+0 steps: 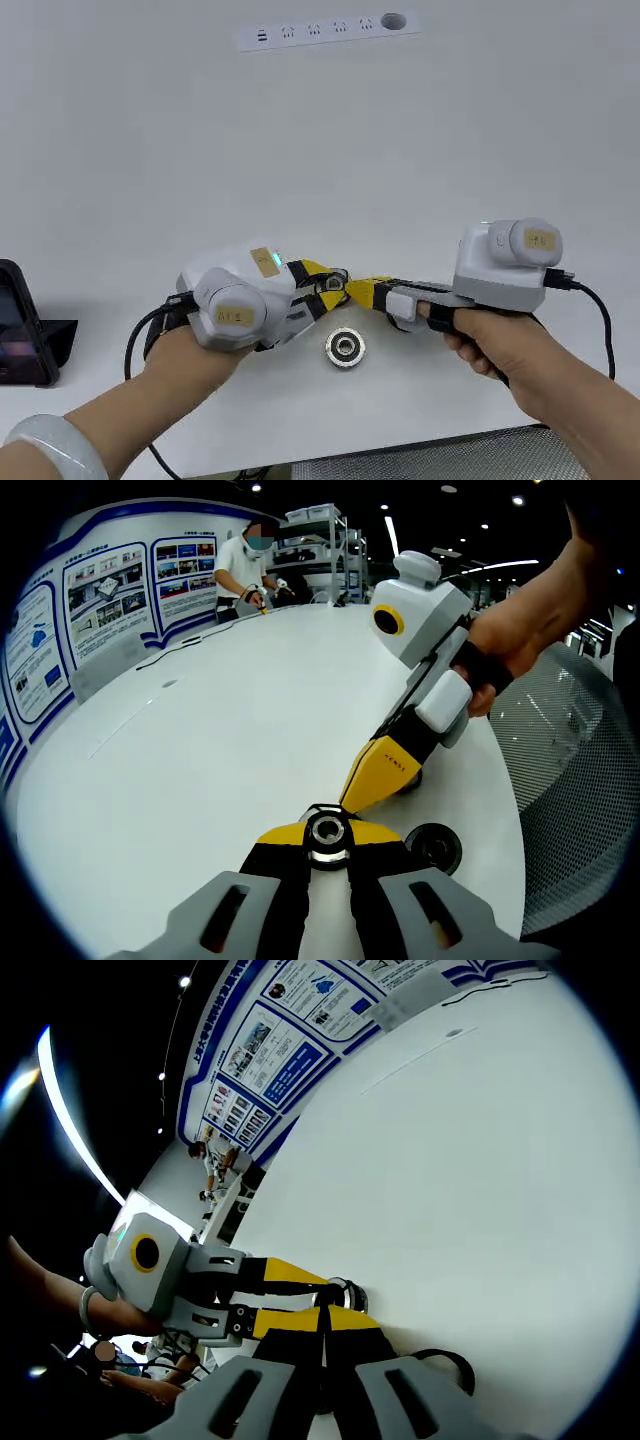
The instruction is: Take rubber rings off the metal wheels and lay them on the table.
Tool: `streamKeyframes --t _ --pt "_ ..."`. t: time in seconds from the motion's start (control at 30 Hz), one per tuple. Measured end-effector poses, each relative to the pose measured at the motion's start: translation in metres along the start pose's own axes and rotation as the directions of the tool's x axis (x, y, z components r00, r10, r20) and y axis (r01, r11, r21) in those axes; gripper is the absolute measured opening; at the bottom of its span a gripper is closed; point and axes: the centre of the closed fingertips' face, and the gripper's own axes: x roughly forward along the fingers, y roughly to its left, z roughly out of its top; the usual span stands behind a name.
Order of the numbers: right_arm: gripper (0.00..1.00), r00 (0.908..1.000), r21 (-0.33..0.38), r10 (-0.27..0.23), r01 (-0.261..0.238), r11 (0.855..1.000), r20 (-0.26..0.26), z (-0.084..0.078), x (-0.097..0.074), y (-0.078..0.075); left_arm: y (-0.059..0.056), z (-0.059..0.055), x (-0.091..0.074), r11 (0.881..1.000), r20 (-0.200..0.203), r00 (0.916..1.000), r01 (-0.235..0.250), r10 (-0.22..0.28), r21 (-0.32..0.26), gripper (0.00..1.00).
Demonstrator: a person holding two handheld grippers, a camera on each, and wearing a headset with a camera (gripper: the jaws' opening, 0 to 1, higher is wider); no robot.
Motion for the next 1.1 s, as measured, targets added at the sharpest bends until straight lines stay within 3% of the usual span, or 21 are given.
streamKeyframes --t 0.57,0.8,1.1 --pt "0.02 0.9998 -0.002 0.020 -0.020 1.000 0.002 0.000 -0.003 0.004 -0.001 0.000 0.000 1.000 0.005 1.0000 0.004 -0.004 0.006 0.14" --pt "0.02 0.9986 -0.010 0.053 -0.053 0.999 -0.004 -0.001 -0.004 0.012 -0.001 0.000 0.000 1.000 0.005 1.0000 0.005 -0.005 0.008 0.14" --pt "0.02 0.9993 -0.005 0.037 -0.037 0.999 0.009 0.000 -0.005 0.010 -0.001 0.001 0.000 1.000 -0.003 1.0000 0.006 -0.006 0.013 0.14"
